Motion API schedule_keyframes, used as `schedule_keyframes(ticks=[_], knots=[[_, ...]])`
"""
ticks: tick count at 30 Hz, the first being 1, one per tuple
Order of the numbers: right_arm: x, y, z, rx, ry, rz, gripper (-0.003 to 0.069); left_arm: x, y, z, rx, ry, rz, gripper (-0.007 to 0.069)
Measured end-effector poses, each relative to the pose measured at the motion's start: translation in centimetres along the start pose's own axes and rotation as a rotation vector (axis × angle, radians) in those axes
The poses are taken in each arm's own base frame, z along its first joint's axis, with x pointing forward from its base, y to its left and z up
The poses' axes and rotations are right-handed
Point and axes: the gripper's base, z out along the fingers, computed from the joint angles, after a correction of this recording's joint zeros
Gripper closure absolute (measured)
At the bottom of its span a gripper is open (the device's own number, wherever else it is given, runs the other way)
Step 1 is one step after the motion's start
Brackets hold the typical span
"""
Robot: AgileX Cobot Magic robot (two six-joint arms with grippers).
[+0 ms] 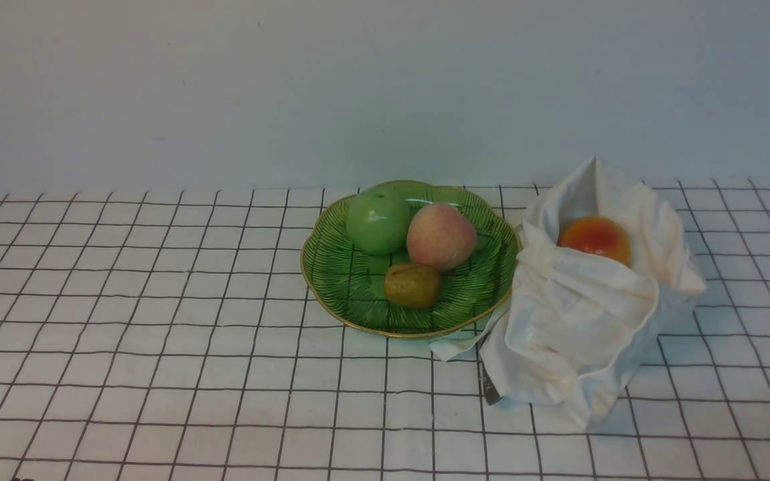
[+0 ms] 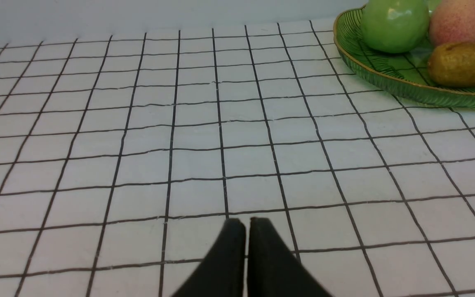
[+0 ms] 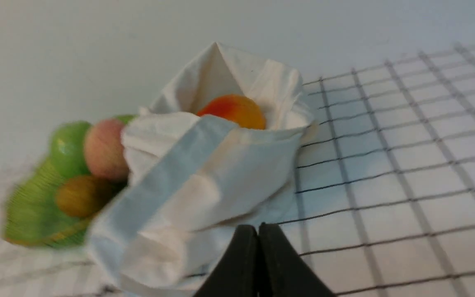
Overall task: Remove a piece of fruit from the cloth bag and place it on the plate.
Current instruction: Use the right arm to grab a peach from the bag
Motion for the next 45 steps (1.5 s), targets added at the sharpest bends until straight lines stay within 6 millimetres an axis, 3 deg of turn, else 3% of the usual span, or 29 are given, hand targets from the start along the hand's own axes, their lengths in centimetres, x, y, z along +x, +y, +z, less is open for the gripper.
schedule_keyframes(ticks=[3,8,12,18,22,24,25,28,34,35,37,42,43,44,45], knots=[[0.0,0.5,0.0,-0.057,0.012,0.316,0.0673,0.0,0.0,0.0,0.000,0.000,0.000,0.0632],[-0.3,0.8,0.0,-0.098,-0.016,0.497,0.0673,0.0,0.0,0.0,0.000,0.000,0.000,0.0632],[-1.2,1.3,-0.3,-0.114,-0.040,0.319,0.0673,0.0,0.0,0.0,0.000,0.000,0.000,0.0632],[-7.8,4.4,-1.6,-0.117,-0.178,-0.085,0.0673,0.0,0.0,0.0,0.000,0.000,0.000,0.0632],[-11.0,5.7,1.3,-0.052,-0.025,-0.178,0.0673,0.0,0.0,0.0,0.000,0.000,0.000,0.0632],[-11.4,5.9,2.8,-0.029,0.052,-0.193,0.0673,0.0,0.0,0.0,0.000,0.000,0.000,0.0632],[-12.3,6.2,5.1,-0.001,0.148,-0.222,0.0669,0.0,0.0,0.0,0.000,0.000,0.000,0.0632],[-13.1,6.3,9.3,0.036,0.304,-0.232,0.0656,0.0,0.0,0.0,0.000,0.000,0.000,0.0632],[-14.1,6.4,15.6,0.057,0.453,-0.259,0.0572,0.0,0.0,0.0,0.000,0.000,0.000,0.0632],[-14.2,6.4,15.6,0.055,0.449,-0.263,0.0567,0.0,0.0,0.0,0.000,0.000,0.000,0.0632],[-14.0,6.3,18.1,0.052,0.491,-0.264,0.0491,0.0,0.0,0.0,0.000,0.000,0.000,0.0632],[-13.0,5.7,22.2,0.039,0.562,-0.255,0.0275,0.0,0.0,0.0,0.000,0.000,0.000,0.0632],[-12.9,5.6,22.4,0.037,0.565,-0.258,0.0264,0.0,0.0,0.0,0.000,0.000,0.000,0.0632],[-12.4,5.3,24.1,0.039,0.593,-0.241,0.0169,0.0,0.0,0.0,0.000,0.000,0.000,0.0632],[-12.0,5.0,24.8,0.043,0.609,-0.235,0.0139,0.0,0.0,0.0,0.000,0.000,0.000,0.0632]])
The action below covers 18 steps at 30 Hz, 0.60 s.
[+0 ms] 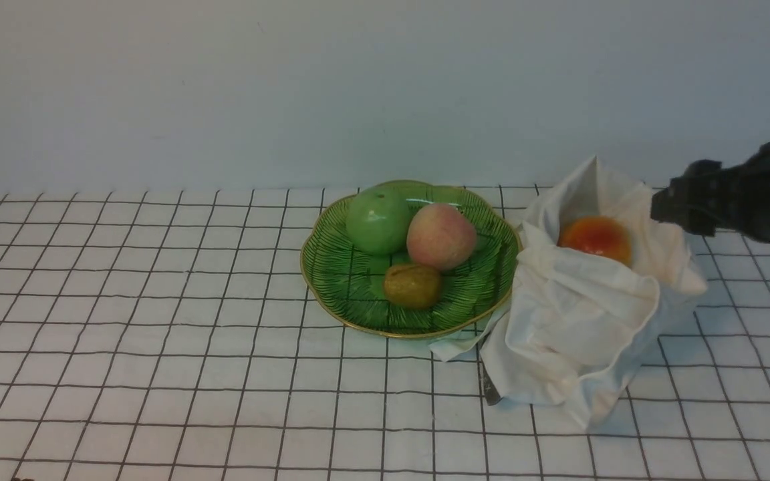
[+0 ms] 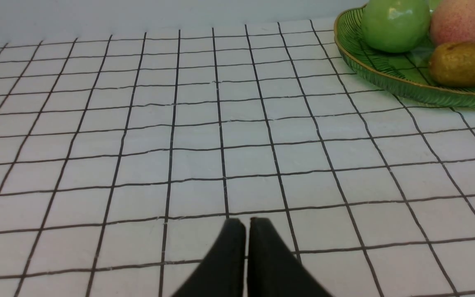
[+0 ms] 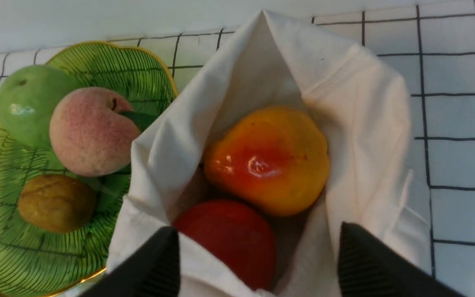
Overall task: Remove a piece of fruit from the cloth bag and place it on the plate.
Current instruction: Use the right arm to grab a peach from the bag
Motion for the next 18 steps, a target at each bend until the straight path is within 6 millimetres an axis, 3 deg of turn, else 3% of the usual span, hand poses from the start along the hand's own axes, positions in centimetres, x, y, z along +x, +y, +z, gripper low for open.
schedule_keyframes(ticks=[2,5,11,18], knots=[[-0.6,-0.4,2.5,-0.002,0.034,0.010,0.0029,0.0,0.0,0.0,0.000,0.000,0.000,0.0632],[-1.3,-0.9,4.6,0.002,0.047,0.011,-0.0018,0.0,0.0,0.0,0.000,0.000,0.000,0.0632],[-1.8,-1.9,9.3,0.007,0.099,0.018,-0.0032,0.0,0.0,0.0,0.000,0.000,0.000,0.0632],[-0.9,-2.8,13.4,0.002,0.148,0.081,-0.0032,0.0,0.0,0.0,0.000,0.000,0.000,0.0632]])
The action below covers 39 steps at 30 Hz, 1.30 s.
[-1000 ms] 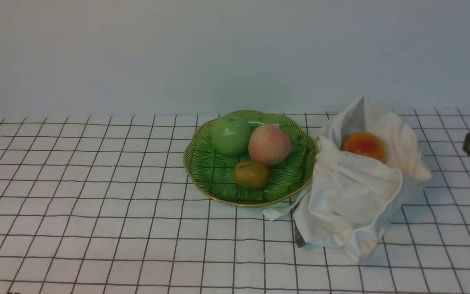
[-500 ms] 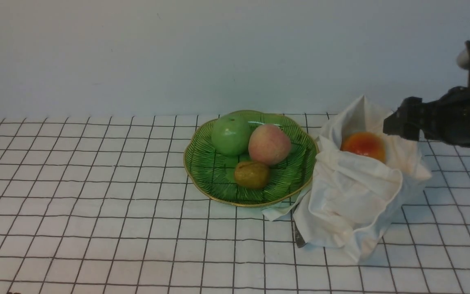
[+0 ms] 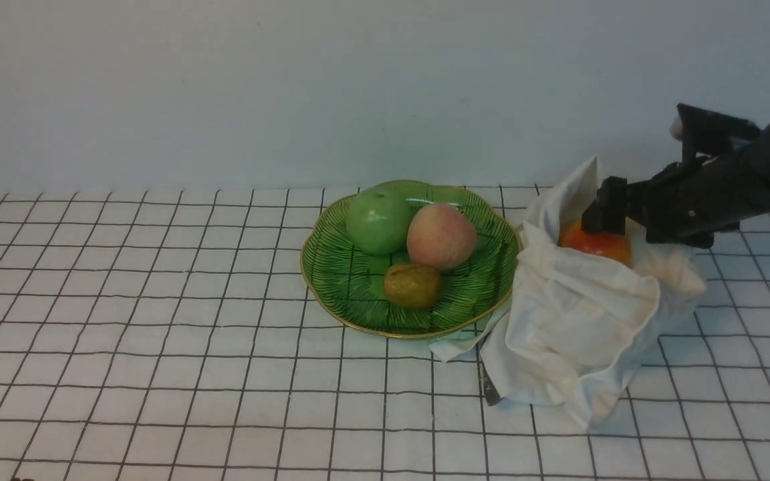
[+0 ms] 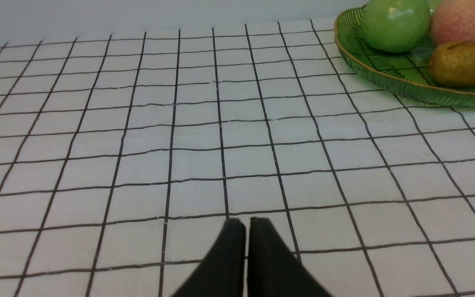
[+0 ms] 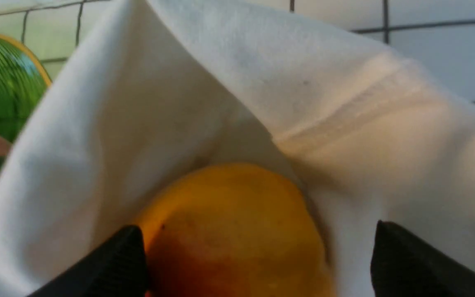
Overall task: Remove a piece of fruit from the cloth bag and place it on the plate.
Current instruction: Use the right arm to grab a peach from the bag, then use the right arm to put the peach into the empty plate on the left
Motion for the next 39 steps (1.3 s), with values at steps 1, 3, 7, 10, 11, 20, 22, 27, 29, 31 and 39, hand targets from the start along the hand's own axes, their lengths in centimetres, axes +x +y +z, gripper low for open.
schedule_keyframes(ticks=[1,3,7,10,11,20,22,27,29,31,39], knots=[[0.0,0.0,0.1,0.000,0.002,0.000,-0.0032,0.0,0.0,0.0,0.000,0.000,0.000,0.0632],[0.2,-0.1,0.6,-0.007,0.009,0.027,-0.0032,0.0,0.0,0.0,0.000,0.000,0.000,0.0632],[0.4,-0.2,1.2,-0.015,0.018,0.042,-0.0020,0.0,0.0,0.0,0.000,0.000,0.000,0.0632],[0.4,-0.2,1.4,-0.019,0.018,0.045,0.0009,0.0,0.0,0.0,0.000,0.000,0.000,0.0632],[0.4,-0.2,1.4,-0.019,0.017,0.046,0.0009,0.0,0.0,0.0,0.000,0.000,0.000,0.0632],[-0.1,0.1,1.2,-0.034,0.027,-0.001,0.0101,0.0,0.0,0.0,0.000,0.000,0.000,0.0632],[-0.4,0.4,0.6,-0.046,0.040,-0.034,0.0101,0.0,0.0,0.0,0.000,0.000,0.000,0.0632],[-2.1,1.6,-2.3,-0.068,0.013,-0.109,0.0101,0.0,0.0,0.0,0.000,0.000,0.000,0.0632],[-3.3,2.4,-4.7,-0.069,-0.017,-0.174,0.0101,0.0,0.0,0.0,0.000,0.000,0.000,0.0632],[-4.7,3.1,-7.1,-0.065,-0.060,-0.233,0.0101,0.0,0.0,0.0,0.000,0.000,0.000,0.0632],[-8.1,5.8,-15.2,-0.067,-0.231,-0.345,0.0101,0.0,0.0,0.0,0.000,0.000,0.000,0.0632]])
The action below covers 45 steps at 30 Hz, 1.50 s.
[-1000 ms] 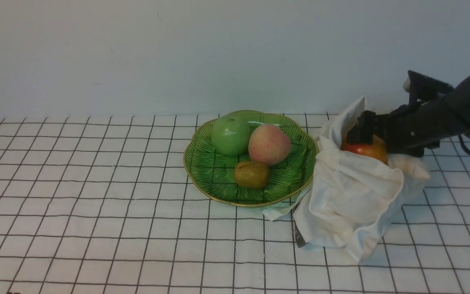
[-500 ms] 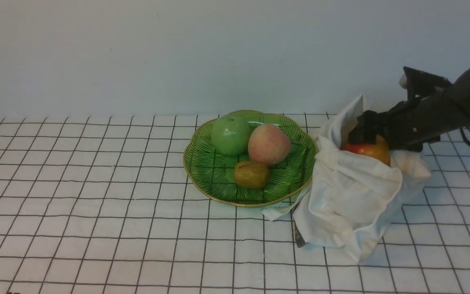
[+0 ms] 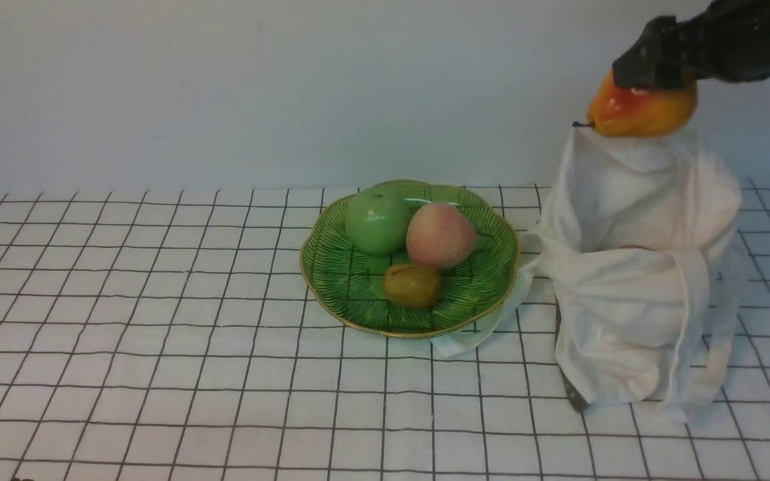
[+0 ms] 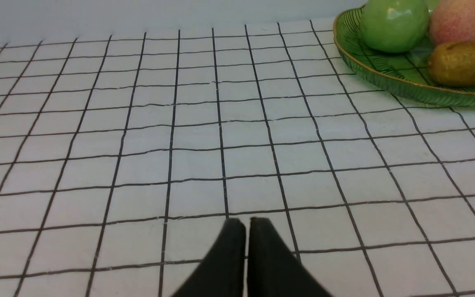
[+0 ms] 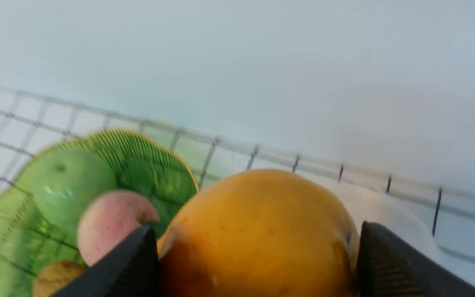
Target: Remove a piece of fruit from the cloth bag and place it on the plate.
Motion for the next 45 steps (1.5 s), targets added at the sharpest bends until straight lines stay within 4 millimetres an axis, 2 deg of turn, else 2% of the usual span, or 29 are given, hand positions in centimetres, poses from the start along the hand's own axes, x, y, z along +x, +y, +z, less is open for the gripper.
schedule_keyframes(ticks=[4,10,13,19,24,26,27,28,30,36,40,42,43,45], knots=[[0.3,0.1,0.1,-0.015,0.025,0.005,0.0101,0.0,0.0,0.0,0.000,0.000,0.000,0.0632],[2.5,0.3,3.4,-0.090,0.141,0.057,0.0101,0.0,0.0,0.0,0.000,0.000,0.000,0.0632],[3.1,2.2,5.6,-0.166,0.164,0.035,0.0101,0.0,0.0,0.0,0.000,0.000,0.000,0.0632],[5.3,8.3,11.2,-0.294,0.184,-0.088,0.0101,0.0,0.0,0.0,0.000,0.000,0.000,0.0632],[7.6,10.8,14.6,-0.320,0.221,-0.136,0.0097,0.0,0.0,0.0,0.000,0.000,0.000,0.0632],[8.0,11.4,15.3,-0.320,0.221,-0.136,0.0041,0.0,0.0,0.0,0.000,0.000,0.000,0.0632],[8.0,11.4,15.3,-0.320,0.221,-0.136,0.0041,0.0,0.0,0.0,0.000,0.000,0.000,0.0632],[8.1,11.6,15.5,-0.319,0.218,-0.141,-0.0006,0.0,0.0,0.0,0.000,0.000,0.000,0.0632],[8.2,11.6,15.5,-0.318,0.218,-0.141,-0.0024,0.0,0.0,0.0,0.000,0.000,0.000,0.0632],[7.0,11.3,14.8,-0.326,0.238,-0.179,-0.0032,0.0,0.0,0.0,0.000,0.000,0.000,0.0632],[3.5,10.2,12.0,-0.318,0.258,-0.203,-0.0032,0.0,0.0,0.0,0.000,0.000,0.000,0.0632],[1.6,9.7,9.8,-0.315,0.289,-0.191,-0.0026,0.0,0.0,0.0,0.000,0.000,0.000,0.0632],[0.5,9.3,8.3,-0.310,0.322,-0.174,-0.0006,0.0,0.0,0.0,0.000,0.000,0.000,0.0632],[-1.4,8.7,6.6,-0.255,0.307,-0.135,0.0033,0.0,0.0,0.0,0.000,0.000,0.000,0.0632]])
